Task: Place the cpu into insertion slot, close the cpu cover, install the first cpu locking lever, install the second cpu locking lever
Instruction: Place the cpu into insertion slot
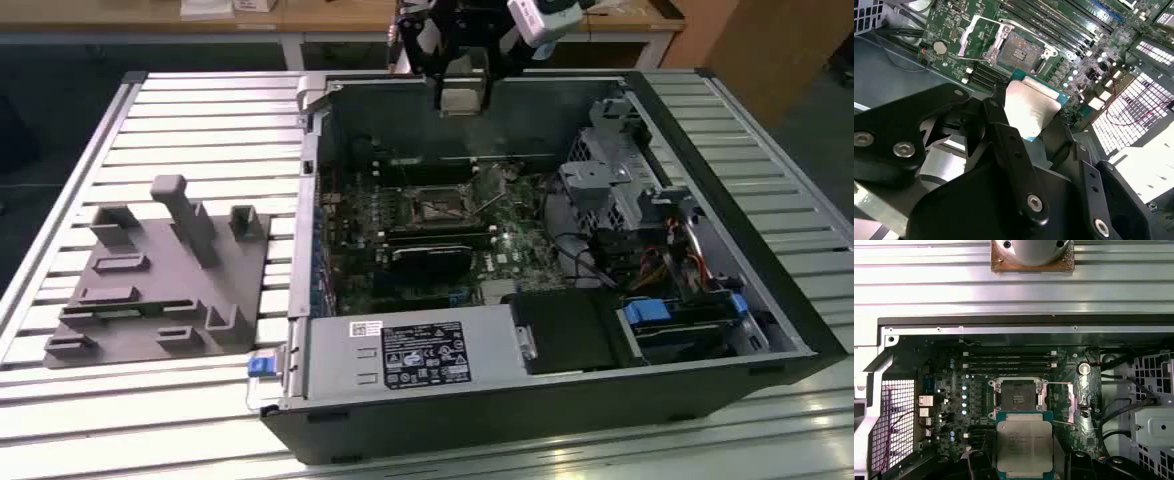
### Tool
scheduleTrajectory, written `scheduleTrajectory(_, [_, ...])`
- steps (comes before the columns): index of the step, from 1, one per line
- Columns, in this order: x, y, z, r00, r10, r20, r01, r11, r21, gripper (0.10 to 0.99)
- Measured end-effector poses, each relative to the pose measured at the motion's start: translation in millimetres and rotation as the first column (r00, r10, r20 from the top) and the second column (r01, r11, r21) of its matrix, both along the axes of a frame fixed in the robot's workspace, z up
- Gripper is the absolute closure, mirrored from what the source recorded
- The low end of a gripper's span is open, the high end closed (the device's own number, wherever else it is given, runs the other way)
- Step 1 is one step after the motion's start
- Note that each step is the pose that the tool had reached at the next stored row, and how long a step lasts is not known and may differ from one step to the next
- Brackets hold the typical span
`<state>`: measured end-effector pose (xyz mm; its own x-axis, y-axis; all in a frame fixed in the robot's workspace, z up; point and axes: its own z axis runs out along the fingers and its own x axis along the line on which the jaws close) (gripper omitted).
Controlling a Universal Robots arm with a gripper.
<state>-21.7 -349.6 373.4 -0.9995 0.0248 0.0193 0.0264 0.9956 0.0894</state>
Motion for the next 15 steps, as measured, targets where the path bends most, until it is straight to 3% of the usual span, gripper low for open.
scheduleTrajectory(15, [0.0,0.0,-5.5,1.0000,0.000,-0.0001,0.000,1.0000,0.000,0.549])
